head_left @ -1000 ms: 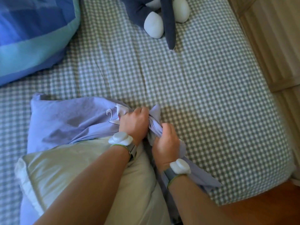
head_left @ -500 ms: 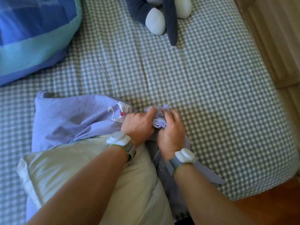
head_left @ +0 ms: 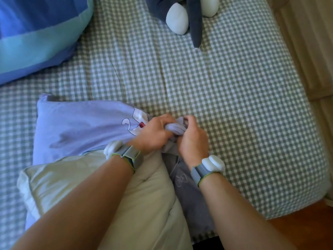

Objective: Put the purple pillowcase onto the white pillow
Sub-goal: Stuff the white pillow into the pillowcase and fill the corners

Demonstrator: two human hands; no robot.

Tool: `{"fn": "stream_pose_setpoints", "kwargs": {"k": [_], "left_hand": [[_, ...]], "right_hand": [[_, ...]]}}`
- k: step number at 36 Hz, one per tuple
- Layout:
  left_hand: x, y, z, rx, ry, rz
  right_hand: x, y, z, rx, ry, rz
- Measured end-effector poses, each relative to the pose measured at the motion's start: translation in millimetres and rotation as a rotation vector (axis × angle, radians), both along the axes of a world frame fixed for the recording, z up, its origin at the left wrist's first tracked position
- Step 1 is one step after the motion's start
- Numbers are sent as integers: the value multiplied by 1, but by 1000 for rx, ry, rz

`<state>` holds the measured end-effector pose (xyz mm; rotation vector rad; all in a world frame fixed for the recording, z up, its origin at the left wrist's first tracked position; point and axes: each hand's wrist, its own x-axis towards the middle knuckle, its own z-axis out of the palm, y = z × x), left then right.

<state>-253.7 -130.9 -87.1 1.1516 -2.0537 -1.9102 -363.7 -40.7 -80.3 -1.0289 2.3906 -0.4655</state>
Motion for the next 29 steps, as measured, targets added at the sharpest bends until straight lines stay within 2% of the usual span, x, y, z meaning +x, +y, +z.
{"fn": "stream_pose_setpoints", "kwargs": {"k": [2,4,8,11,16,21,23,24,27,29], "left_hand": [[0,-7,-2,193,-49,8],[-1,-10,-6,288,-88,58],[-2,-11,-9,311,-115,94],[-4,-11,-7,321,-94,78],[-4,-13,-7,351,-32,101],[-3,-13,-4,444,-15,68],[-2,-14,-5,480,-5,71],[-3,-14,-5,495,9,68],[-3,-16,-3,499,26,57],[-1,-17,0,454,9,46]], "right_hand": [[-3,-2,1,-27,-54,52],[-6,-2,-1,-9,-117,79],[-15,-1,-2,44,-334,14],[-16,3,4,71,-548,-113],[-9,13,3,-40,-1068,-433],[-2,19,1,-88,-1265,-605],[1,17,3,-95,-1224,-619],[1,15,4,-92,-1120,-617],[1,7,1,-54,-640,-534],[3,5,1,-60,-484,-473]]}}
